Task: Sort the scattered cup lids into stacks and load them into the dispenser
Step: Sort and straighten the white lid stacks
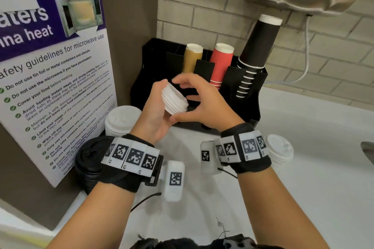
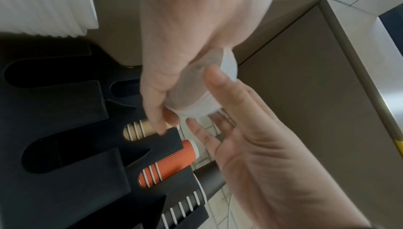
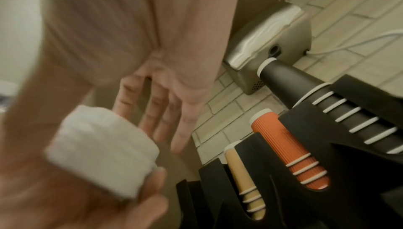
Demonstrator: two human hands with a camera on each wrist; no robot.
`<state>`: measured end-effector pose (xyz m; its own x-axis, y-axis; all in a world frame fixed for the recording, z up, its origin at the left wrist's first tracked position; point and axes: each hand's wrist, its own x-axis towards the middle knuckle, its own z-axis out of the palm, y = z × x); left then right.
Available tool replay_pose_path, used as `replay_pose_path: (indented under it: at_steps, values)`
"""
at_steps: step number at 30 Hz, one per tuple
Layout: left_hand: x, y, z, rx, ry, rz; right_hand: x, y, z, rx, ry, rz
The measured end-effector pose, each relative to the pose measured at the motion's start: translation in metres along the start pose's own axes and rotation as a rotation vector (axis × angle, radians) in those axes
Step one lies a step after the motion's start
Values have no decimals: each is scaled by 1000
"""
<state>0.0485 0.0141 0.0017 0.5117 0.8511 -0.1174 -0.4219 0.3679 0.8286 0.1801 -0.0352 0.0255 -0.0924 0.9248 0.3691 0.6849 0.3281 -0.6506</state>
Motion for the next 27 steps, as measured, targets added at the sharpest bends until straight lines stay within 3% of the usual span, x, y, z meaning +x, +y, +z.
replay_pose_path:
  at_steps: [3,8,13,15,19,22,27]
  values:
    - [0,0,2,59,-85,-11,11,0,-9,36,-171,23]
    - [2,4,0,98,-24,7,29,7,-15,-96,-144,-38]
    - [3,12,-7,61,185,79,71,45,-18,-429,-90,185]
    - [0,15,-8,60,196,106,83,61,-7,-528,-163,274]
    - [-5,17,-13,84,199,123,92,79,16,-633,-216,283]
    - [-6,17,-16,137,208,116,94,85,32,-915,-213,281]
    - [-6,14,-19,191,200,103,103,95,62,-1101,-383,369]
